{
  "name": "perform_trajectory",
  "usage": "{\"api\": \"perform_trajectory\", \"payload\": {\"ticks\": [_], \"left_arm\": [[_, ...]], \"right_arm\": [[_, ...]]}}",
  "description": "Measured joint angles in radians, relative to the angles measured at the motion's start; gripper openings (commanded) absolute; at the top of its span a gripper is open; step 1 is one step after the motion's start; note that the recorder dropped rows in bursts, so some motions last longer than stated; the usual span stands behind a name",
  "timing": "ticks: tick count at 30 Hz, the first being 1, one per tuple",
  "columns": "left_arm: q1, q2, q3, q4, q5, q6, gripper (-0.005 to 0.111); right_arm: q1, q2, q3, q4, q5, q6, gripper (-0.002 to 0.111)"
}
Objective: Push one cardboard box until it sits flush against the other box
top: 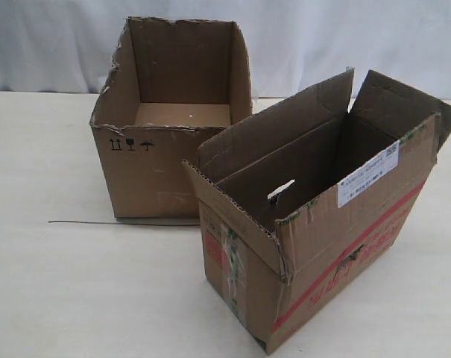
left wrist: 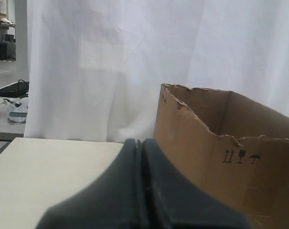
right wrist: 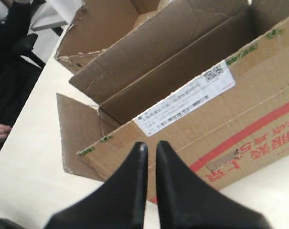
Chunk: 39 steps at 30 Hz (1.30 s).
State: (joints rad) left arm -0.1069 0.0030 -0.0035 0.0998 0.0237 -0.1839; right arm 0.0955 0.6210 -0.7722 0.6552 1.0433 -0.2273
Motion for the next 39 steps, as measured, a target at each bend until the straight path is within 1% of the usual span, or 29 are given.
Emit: {"api": "perform_trajectory", "payload": {"ticks": [5,8,10,14,15,23,28,31,34,36,39], "left_arm": [[0.0,0.0,0.0,0.0,0.0,0.0,0.0],[0.0,0.0,0.0,0.0,0.0,0.0,0.0],[0.0,0.0,0.0,0.0,0.0,0.0,0.0],[0.0,0.0,0.0,0.0,0.0,0.0,0.0],[0.0,0.0,0.0,0.0,0.0,0.0,0.0],[0.0,0.0,0.0,0.0,0.0,0.0,0.0],[0.0,0.0,0.0,0.0,0.0,0.0,0.0],[0.0,0.0,0.0,0.0,0.0,0.0,0.0],[0.0,0.0,0.0,0.0,0.0,0.0,0.0],[0.0,0.0,0.0,0.0,0.0,0.0,0.0],[0.0,0.0,0.0,0.0,0.0,0.0,0.0]], "right_arm": [[0.083,0.046,-0.001,0.006,0.0,-0.011,0.005],[0.158,0.125,-0.003,0.006,-0.009,-0.013,0.005],[0.232,0.177,-0.018,-0.021,-0.014,-0.001,0.005],[0.419,0.233,-0.064,-0.134,-0.018,0.105,0.005],[0.488,0.242,-0.083,-0.179,-0.018,0.152,0.005],[0.924,0.27,-0.186,-0.505,-0.015,0.54,0.005],[1.141,0.353,-0.234,-0.716,-0.011,0.736,0.005],[1.233,0.434,-0.25,-0.819,-0.011,0.823,0.005],[1.291,0.516,-0.25,-0.871,-0.022,0.88,0.005],[1.314,0.552,-0.25,-0.886,-0.04,0.903,0.005],[1.323,0.592,-0.25,-0.906,-0.079,0.94,0.005]]}}
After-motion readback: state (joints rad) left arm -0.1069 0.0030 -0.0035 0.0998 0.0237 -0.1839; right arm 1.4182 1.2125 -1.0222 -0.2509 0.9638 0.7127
